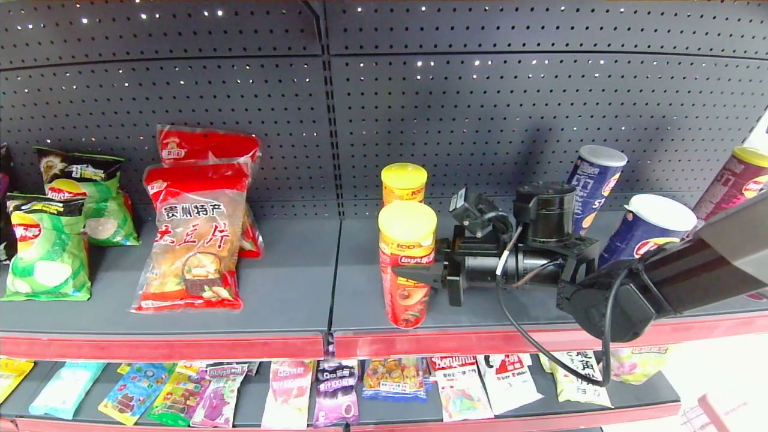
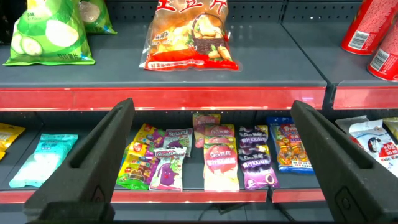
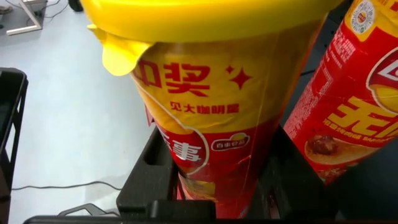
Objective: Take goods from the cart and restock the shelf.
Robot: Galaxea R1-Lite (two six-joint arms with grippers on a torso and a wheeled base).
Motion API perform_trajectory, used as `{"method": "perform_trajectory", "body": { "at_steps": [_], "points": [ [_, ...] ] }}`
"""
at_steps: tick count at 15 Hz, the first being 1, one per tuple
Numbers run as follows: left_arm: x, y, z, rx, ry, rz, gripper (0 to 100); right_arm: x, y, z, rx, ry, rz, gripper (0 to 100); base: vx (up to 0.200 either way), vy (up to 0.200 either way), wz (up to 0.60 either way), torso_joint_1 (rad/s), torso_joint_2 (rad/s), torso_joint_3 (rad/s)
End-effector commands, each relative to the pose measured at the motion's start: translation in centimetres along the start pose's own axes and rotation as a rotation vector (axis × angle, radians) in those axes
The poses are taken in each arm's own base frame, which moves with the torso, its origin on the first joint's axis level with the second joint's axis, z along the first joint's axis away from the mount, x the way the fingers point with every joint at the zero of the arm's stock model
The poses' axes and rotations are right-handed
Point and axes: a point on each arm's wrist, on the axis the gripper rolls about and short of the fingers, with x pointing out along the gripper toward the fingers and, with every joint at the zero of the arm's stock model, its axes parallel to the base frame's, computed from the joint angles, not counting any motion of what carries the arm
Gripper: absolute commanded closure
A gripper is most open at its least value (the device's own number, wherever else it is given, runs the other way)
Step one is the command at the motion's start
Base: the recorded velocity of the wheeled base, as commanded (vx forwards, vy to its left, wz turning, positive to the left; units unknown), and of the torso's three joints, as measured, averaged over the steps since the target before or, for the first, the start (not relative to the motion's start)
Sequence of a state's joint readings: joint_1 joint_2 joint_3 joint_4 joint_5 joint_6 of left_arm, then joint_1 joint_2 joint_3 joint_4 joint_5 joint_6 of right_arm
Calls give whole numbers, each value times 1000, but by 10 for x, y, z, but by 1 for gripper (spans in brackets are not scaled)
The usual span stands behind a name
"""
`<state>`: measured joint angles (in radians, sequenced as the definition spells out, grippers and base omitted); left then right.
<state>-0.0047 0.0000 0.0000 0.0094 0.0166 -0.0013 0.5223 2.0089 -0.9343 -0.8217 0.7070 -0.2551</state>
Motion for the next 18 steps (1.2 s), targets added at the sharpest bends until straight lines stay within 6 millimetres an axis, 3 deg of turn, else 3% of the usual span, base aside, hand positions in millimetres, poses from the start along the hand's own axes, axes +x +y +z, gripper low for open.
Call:
{"method": "perform_trajectory", "body": {
  "at_steps": [1,18],
  "points": [
    [0,0,0,0,1,2,0,0,0,-1,2,3,2,100,0,0,0,0,0,0],
    [0,0,0,0,1,0,0,-2,2,-5,37,22,-59,100,0,0,0,0,0,0]
  ]
}}
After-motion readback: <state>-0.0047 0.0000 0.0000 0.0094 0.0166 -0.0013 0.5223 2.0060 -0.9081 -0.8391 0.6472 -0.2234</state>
